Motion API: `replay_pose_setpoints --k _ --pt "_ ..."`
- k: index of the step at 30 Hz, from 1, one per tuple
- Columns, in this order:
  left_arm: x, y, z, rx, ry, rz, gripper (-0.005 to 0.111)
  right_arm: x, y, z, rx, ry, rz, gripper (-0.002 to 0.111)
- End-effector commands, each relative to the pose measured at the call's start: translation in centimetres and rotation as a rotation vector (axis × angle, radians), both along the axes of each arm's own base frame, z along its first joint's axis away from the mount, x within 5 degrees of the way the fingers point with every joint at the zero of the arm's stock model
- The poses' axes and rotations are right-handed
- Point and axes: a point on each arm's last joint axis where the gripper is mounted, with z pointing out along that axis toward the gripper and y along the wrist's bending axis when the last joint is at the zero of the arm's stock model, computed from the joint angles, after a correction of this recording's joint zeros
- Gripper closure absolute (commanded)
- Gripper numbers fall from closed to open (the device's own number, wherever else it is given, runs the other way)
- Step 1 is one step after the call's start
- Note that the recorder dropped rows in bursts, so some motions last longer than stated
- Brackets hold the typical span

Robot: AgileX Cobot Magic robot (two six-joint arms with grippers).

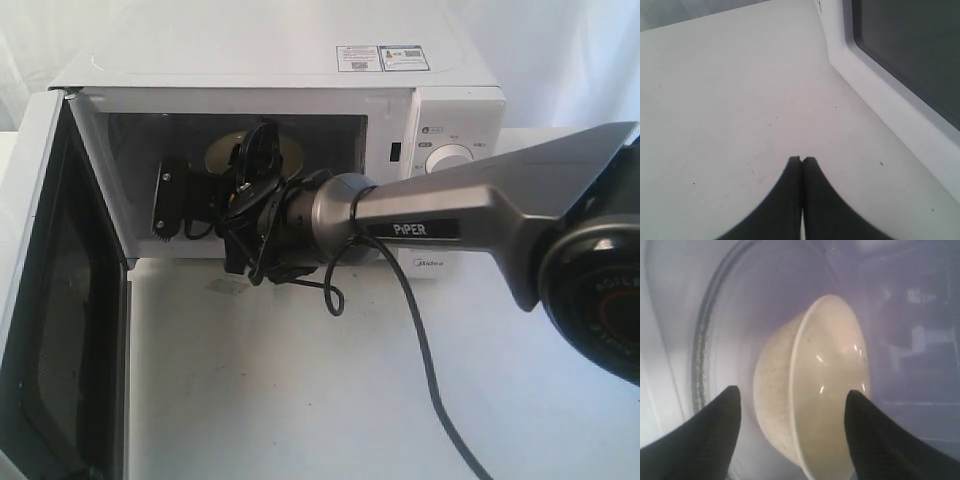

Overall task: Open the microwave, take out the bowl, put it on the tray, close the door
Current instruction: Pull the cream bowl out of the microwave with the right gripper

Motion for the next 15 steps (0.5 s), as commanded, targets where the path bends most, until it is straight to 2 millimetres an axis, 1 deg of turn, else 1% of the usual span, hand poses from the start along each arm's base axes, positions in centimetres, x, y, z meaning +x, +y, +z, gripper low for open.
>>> replay_pose_setpoints --k 1,6,11,15 --pt "0.0 0.0 -0.1 -0.013 0.002 0.000 0.107 0.5 -0.1 0.2 0.012 -0.009 -0.004 0.051" --pt "0.0 0.0 -0.1 -0.013 0.002 0.000 0.107 1.0 -0.2 -0.7 0.003 0.002 -0.012 0.051" --pt "0.0 0.0 -0.1 -0.013 0.002 0.000 0.107 1.4 -0.2 -0.8 0.000 -0.012 -0.032 0.052" --pt "0.0 0.0 -0.1 -0.013 0.002 0.000 0.107 1.6 -0.2 -1.2 -0.002 -0.007 -0.033 0.059"
